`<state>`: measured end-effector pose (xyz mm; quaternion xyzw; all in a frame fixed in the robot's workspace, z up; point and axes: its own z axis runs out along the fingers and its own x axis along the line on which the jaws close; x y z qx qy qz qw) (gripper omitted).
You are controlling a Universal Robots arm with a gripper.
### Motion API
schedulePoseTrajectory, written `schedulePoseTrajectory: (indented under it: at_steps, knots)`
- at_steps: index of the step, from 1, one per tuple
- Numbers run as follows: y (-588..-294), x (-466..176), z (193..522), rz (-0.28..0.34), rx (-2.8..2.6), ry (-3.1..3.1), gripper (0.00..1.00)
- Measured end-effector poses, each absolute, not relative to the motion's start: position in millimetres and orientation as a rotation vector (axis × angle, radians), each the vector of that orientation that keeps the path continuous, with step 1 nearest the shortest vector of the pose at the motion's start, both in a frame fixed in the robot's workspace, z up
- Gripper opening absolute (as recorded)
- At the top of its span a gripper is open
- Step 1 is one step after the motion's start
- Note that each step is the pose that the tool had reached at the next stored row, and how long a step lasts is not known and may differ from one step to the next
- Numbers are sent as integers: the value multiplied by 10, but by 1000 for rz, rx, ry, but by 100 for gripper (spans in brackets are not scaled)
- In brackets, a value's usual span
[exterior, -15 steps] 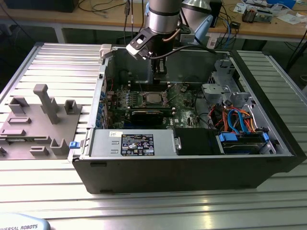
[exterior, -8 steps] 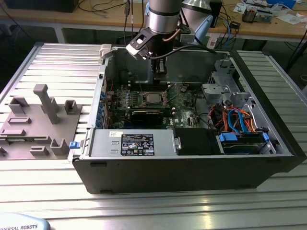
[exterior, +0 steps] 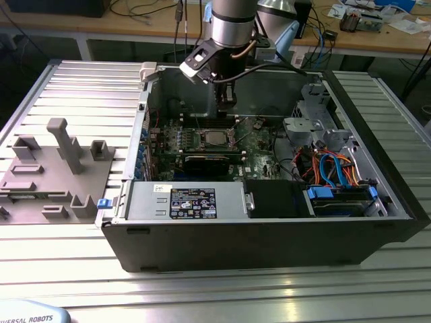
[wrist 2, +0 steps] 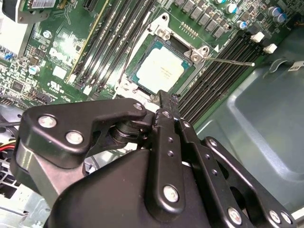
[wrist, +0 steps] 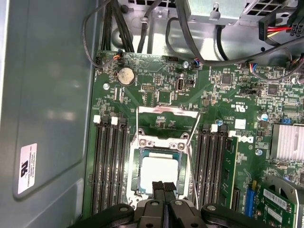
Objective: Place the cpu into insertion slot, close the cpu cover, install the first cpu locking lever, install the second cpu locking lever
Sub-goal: 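Close the cpu cover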
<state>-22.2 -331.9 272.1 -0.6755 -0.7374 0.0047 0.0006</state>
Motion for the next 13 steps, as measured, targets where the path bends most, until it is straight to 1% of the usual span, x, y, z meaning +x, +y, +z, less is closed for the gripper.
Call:
schedulePoseTrajectory:
  at_steps: [13]
  knots:
    - [-3319, -54, 2721, 15, -2121, -2316, 11]
